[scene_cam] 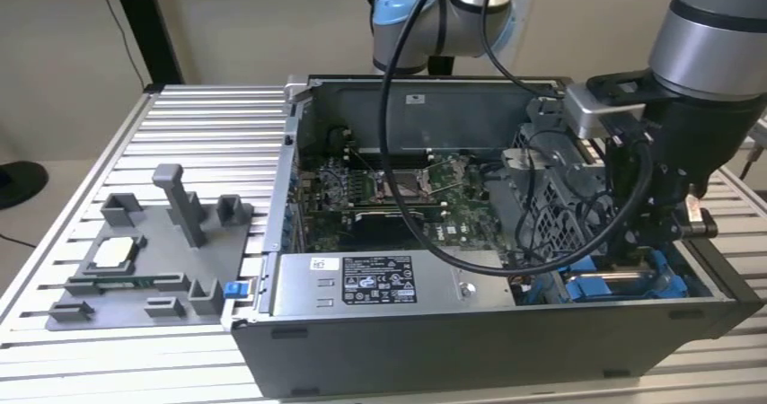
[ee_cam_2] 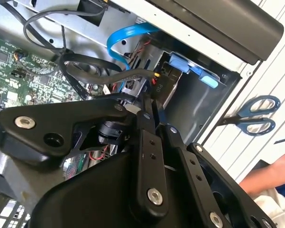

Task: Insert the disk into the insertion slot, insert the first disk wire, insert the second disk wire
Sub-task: 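Insert the second disk wire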

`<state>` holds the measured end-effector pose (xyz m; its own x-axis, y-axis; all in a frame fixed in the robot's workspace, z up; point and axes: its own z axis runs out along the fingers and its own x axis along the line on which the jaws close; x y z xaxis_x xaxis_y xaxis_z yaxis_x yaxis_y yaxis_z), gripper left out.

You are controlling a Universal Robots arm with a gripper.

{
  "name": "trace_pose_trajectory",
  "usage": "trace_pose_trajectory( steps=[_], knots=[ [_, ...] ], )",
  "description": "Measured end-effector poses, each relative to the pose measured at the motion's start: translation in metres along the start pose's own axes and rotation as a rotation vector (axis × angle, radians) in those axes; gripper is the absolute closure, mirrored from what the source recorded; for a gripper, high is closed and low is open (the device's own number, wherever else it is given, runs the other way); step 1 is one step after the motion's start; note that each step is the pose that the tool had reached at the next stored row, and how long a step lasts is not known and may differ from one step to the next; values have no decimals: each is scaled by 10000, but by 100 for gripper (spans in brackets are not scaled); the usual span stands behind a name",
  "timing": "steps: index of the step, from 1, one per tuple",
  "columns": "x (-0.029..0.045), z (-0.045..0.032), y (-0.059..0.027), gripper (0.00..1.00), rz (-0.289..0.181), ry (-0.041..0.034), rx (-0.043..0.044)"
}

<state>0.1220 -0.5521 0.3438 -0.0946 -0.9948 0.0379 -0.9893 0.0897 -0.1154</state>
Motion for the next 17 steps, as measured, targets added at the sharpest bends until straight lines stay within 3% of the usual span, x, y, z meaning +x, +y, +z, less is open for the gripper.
trace_pose_trajectory(
  steps=[4, 17],
  knots=[
    [19, 1, -2, 100, 12, -103, -9],
    [47, 4, -5, 100, 20, -178, -17]
  ],
)
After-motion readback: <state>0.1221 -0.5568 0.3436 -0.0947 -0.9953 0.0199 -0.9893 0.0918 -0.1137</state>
